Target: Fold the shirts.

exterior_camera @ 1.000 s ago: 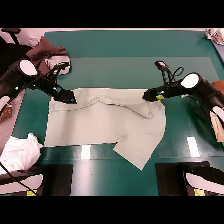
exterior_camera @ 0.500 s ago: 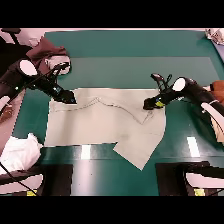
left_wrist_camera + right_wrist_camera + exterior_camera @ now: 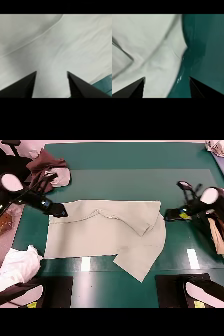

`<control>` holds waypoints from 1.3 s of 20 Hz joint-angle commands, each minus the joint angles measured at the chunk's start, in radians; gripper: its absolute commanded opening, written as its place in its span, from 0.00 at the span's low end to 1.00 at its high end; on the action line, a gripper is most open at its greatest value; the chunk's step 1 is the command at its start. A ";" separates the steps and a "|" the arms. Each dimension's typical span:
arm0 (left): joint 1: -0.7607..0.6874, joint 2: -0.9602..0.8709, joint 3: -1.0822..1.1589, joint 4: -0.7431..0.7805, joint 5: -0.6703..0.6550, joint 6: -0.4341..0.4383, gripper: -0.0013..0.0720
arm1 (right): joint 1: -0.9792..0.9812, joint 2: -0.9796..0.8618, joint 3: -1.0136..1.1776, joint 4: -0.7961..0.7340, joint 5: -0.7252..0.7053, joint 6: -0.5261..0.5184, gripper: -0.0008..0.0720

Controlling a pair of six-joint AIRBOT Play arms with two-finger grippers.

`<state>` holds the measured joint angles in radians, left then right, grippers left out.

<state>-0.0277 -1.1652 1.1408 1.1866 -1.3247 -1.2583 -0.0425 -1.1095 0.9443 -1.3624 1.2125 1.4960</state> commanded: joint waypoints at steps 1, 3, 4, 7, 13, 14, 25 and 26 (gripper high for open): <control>0.102 0.123 -0.159 0.006 0.026 -0.023 0.87 | -0.171 0.137 -0.152 0.197 0.103 -0.076 0.86; 0.147 0.189 -0.269 0.002 0.032 -0.025 0.87 | -0.275 0.205 -0.265 0.307 0.110 -0.112 0.86; 0.161 0.213 -0.313 0.003 0.031 -0.025 0.87 | -0.312 0.238 -0.311 0.330 0.118 -0.114 0.86; 0.174 0.261 -0.394 0.018 0.032 -0.044 0.87 | -0.330 0.340 -0.417 0.377 0.127 -0.113 0.86; 0.174 0.269 -0.404 0.145 0.059 -0.130 0.87 | -0.213 0.405 -0.497 0.376 0.095 -0.079 0.86; 0.174 0.269 -0.405 0.145 0.058 -0.130 0.87 | -0.212 0.373 -0.486 0.375 0.103 -0.079 0.86; 0.174 0.269 -0.463 0.198 0.130 -0.154 0.87 | -0.212 0.090 -0.327 0.365 0.136 -0.129 0.86; 0.174 0.269 -0.482 0.198 0.130 -0.149 0.87 | -0.212 0.108 -0.356 0.365 0.133 -0.129 0.86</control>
<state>0.1452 -0.8974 0.6899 1.3788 -1.1900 -1.4101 -0.2558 -0.9894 0.6037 -0.9970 1.3220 1.3712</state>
